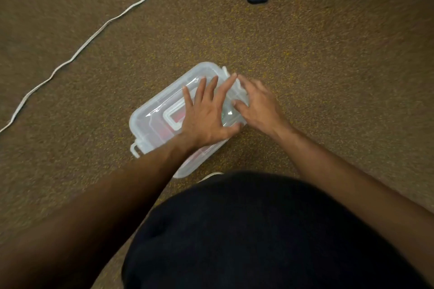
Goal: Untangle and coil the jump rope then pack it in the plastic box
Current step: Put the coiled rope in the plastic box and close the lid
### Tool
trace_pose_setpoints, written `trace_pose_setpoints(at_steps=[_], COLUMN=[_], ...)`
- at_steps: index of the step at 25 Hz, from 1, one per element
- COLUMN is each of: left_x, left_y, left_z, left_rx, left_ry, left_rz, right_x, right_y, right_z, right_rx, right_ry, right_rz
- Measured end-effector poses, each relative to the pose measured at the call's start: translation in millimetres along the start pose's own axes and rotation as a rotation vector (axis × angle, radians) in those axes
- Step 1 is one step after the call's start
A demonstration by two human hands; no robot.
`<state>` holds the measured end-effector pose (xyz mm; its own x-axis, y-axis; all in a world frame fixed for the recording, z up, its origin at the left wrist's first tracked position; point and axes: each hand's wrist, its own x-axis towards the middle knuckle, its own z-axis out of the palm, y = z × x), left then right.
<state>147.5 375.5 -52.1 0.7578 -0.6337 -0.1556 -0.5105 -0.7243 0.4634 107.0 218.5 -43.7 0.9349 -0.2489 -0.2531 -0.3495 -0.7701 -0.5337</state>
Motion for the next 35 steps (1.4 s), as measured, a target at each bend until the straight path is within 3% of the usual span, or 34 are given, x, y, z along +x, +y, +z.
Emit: trace_pose_setpoints(at_steps=[3,6,9,11,15,20,24,35], left_x=[-9.4,-38.2,-70.6,-87.1,-114.7,-118.0,-115.3,-112.7], left_y=[-14.3,-41.0,-68.1,-75.7,-74.6,-81.6,-86.3,-82.6], left_z=[-40.0,-65.6,-68.5,-70.1,-68.0,-60.6,-61.8,-61.2], left_rx=[-0.418,-0.43,-0.635,-0.824,-1.013,-1.077,-0.995,-0.986], left_ry=[0.217,0.413,0.272,0.141,-0.152,-0.098,-0.144,-0.095], left_rz=[-0.107,-0.519,-1.016,-1.157,-1.145,-1.067,-1.029,-1.054], right_x=[-23.0,-48.9,-61.6,-61.7,-63.5,-64.9,-64.9,-66.0], right_y=[-25.5,-63.2,-88.6,-95.3,-99.8,-101.1,-101.4,-103.9], right_z=[-8.6,2.6,34.1,48.9,59.6,59.5,60.6,57.4], right_rx=[-0.203,-0.337,-0.421,-0.465,-0.495,-0.495,-0.492,-0.498], right_ry=[-0.049,-0.229,-0.356,-0.373,-0.36,-0.373,-0.363,-0.356], right_rz=[-0.174,-0.275,-0.243,-0.204,-0.17,-0.171,-0.174,-0.191])
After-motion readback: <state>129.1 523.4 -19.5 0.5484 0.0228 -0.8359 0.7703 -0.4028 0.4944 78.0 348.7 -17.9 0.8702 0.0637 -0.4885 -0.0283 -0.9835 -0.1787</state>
